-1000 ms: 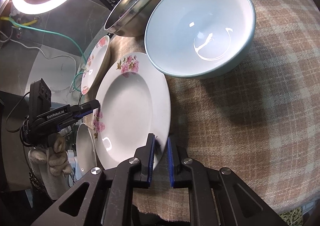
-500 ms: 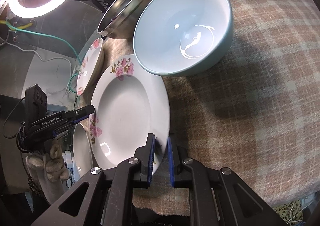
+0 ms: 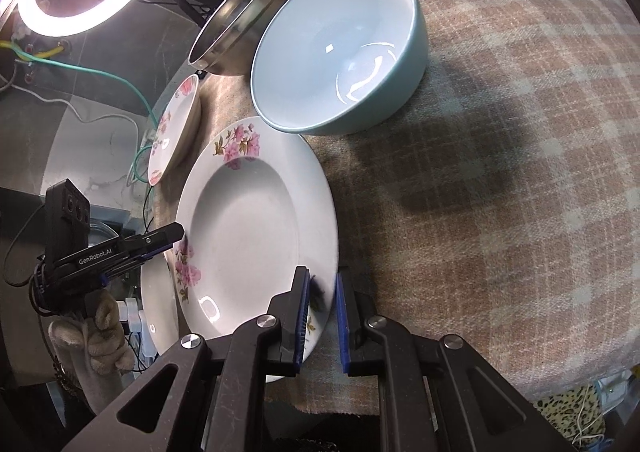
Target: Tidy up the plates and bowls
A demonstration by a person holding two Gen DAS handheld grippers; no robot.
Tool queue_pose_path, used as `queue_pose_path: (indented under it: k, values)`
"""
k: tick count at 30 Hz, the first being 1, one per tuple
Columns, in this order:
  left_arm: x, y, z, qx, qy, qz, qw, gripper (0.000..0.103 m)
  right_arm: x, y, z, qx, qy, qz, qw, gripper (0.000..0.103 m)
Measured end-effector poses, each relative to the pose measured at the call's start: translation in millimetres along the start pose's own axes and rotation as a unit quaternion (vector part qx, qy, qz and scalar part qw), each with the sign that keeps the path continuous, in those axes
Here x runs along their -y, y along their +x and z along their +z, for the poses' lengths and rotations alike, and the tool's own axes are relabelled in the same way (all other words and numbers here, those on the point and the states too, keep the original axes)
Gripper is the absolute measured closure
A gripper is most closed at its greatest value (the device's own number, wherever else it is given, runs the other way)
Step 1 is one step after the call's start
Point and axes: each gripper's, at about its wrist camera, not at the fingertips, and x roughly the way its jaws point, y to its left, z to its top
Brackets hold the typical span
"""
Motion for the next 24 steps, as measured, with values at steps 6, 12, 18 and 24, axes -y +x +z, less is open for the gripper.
queue_pose_path:
  k: [6,12,18,24]
  values:
    - [2.8,1.5,-6.7,-0.005,0.0,-0.003,1.0,0.083,-4.4,5.2,3.0,-0.002,-0.001,-0.005,1.0,0.091]
    - [4.8,2.3,-9.6,-0.007,0.0,-0.002,1.0,0.083,-6.1,6.5,1.8,-0.003,-0.002,-0.008,1.0,0.091]
    - [5.1,3.0,-12.5,-0.009,-0.001,-0.003,1.0,0.083,-5.2,6.3,0.6,-0.005,-0.004,-0.009,1.0,0.091]
    - [5.3,3.7,-12.3,-0.008,0.0,-0.002,1.0,0.083,-6.0,6.5,-1.4,-0.006,-0.007,-0.01,1.0,0.091]
